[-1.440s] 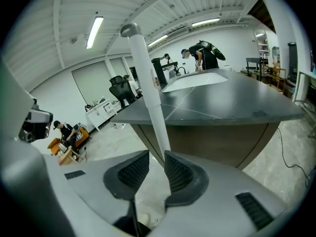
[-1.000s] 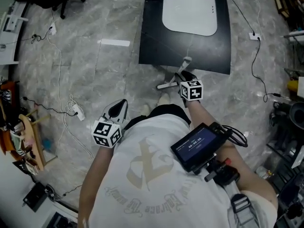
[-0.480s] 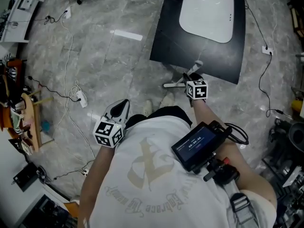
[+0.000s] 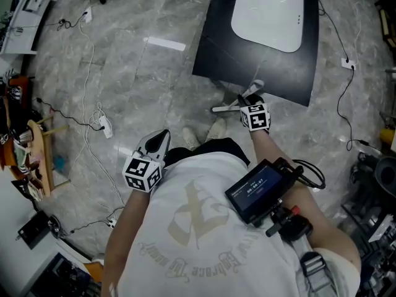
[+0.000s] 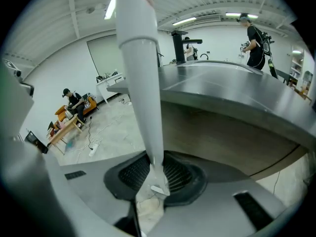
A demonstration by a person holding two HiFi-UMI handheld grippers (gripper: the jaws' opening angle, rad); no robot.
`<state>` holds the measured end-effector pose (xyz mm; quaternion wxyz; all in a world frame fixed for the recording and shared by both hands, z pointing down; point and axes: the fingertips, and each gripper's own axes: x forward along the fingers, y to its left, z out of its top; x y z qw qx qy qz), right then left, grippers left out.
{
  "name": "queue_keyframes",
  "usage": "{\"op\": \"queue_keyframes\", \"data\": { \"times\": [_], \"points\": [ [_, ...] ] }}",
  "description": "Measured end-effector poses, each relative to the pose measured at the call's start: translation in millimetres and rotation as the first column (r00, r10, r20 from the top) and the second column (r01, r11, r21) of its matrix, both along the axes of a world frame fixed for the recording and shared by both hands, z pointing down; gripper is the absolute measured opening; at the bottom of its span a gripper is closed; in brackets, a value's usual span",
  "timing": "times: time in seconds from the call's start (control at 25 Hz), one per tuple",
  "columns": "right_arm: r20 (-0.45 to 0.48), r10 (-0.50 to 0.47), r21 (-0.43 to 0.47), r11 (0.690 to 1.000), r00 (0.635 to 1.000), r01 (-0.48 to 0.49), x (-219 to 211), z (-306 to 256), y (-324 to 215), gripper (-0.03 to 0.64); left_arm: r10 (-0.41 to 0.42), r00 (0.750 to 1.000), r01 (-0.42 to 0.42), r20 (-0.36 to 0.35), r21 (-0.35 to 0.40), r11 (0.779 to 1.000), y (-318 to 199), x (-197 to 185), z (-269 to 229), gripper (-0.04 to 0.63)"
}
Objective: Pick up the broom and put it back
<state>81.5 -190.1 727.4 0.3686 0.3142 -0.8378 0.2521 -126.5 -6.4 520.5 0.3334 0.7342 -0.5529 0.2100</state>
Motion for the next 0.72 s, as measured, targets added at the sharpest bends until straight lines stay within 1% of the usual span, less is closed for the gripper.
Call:
{"op": "queue_keyframes", "data": {
  "times": [0.2,0.4,0.56,0.72],
  "points": [
    [-0.008,-0.011,-0.003,1.0,1.0,0.011,0.0,0.8,2.5,0.097,0.036,0.999,-0.036,-0.01,-0.01,0.999,-18.3,-0.5,6.9,0.012],
    [-0.015,-0.011,0.017,1.0,1.0,0.011,-1.7,-14.6,15.8,0.097,0.111,0.993,-0.111,-0.033,0.005,0.994,-30.9,5.3,5.1,0.012],
    [-0.01,0.019,0.035,0.999,1.0,-0.018,4.7,-16.3,15.4,0.097,0.159,0.986,-0.159,-0.047,0.018,0.987,-43.3,9.7,15.2,0.012],
    [0.002,0.06,0.047,0.997,0.998,-0.06,11.5,-25.4,10.7,0.097,0.184,0.981,-0.183,-0.056,0.033,0.983,-55.5,7.1,20.6,0.012]
  ]
}}
